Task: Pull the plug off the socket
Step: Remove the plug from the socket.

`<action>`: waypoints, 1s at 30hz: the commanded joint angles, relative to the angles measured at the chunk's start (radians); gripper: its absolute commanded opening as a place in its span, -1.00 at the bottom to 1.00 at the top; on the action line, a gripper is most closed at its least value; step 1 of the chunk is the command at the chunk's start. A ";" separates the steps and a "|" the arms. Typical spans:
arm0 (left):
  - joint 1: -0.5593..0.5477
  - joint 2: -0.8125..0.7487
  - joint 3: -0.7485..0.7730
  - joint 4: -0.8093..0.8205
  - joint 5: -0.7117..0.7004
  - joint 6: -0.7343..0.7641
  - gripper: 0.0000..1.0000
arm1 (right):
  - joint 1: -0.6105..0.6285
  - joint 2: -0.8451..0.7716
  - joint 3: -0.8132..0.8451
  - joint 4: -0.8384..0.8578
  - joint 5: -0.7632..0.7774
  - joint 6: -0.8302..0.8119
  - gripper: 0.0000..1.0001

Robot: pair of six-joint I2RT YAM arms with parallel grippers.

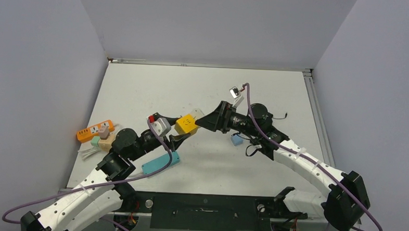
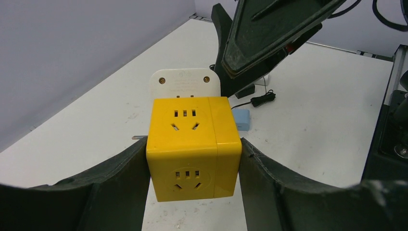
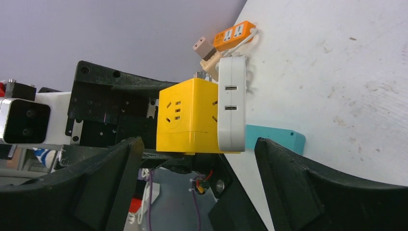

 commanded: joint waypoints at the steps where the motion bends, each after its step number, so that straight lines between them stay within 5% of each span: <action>1: -0.005 -0.032 -0.006 0.156 -0.031 -0.017 -1.00 | 0.055 0.040 -0.038 0.254 0.017 0.140 0.80; 17: -0.008 -0.090 -0.048 0.219 -0.055 -0.026 -1.00 | 0.109 0.122 -0.071 0.386 0.072 0.249 0.80; 22: -0.008 -0.078 -0.048 0.224 -0.034 -0.030 -1.00 | 0.110 0.124 -0.077 0.427 0.073 0.277 0.95; 30: -0.007 -0.075 -0.051 0.228 -0.011 -0.026 -1.00 | 0.113 0.125 -0.086 0.483 0.069 0.310 0.68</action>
